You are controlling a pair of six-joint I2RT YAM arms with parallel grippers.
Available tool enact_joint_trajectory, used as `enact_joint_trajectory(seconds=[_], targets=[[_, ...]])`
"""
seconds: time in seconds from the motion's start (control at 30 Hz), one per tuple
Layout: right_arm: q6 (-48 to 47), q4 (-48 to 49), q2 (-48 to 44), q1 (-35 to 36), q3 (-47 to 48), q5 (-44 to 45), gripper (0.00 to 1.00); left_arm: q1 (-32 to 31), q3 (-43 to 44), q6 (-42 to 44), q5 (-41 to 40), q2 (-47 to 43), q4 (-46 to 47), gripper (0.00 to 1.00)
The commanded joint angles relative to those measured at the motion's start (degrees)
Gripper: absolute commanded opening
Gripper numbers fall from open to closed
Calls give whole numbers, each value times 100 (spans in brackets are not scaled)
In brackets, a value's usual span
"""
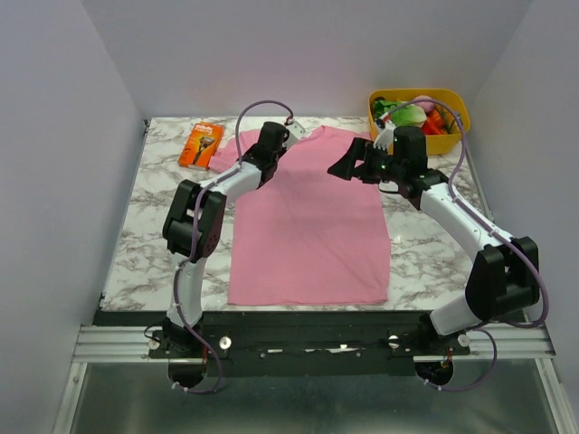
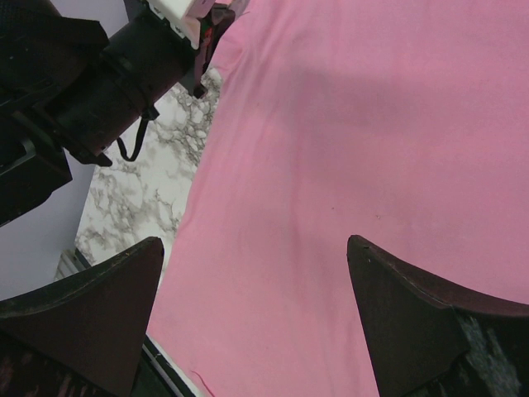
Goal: Pin the brooch onto the clothing
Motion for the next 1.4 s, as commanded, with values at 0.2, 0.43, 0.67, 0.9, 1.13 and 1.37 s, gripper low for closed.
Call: enact_joint_trajectory(seconds=[0.2, 0.43, 0.67, 0.9, 1.13, 1.37], targets=[[-108, -110, 57, -275, 6, -141, 100, -137, 691, 53, -1022, 698, -174, 0], [-108, -110, 181, -372, -3, -299, 100, -137, 813, 203, -1118, 1006, -244, 0], [-99, -110, 242, -407, 5, -387, 100, -137, 1253, -131, -1470, 1410, -701, 0], [-90, -110, 260, -416, -12, -448, 100, -155, 1473, -254, -1663, 1630, -956, 0], [-81, -110, 251, -425, -47, -492, 100, -269, 1631, -333, -1839, 1736, -1088, 0], [-99, -110, 216, -434, -91, -501, 100, -445, 2034, -351, -2032, 1964, -1263, 0]])
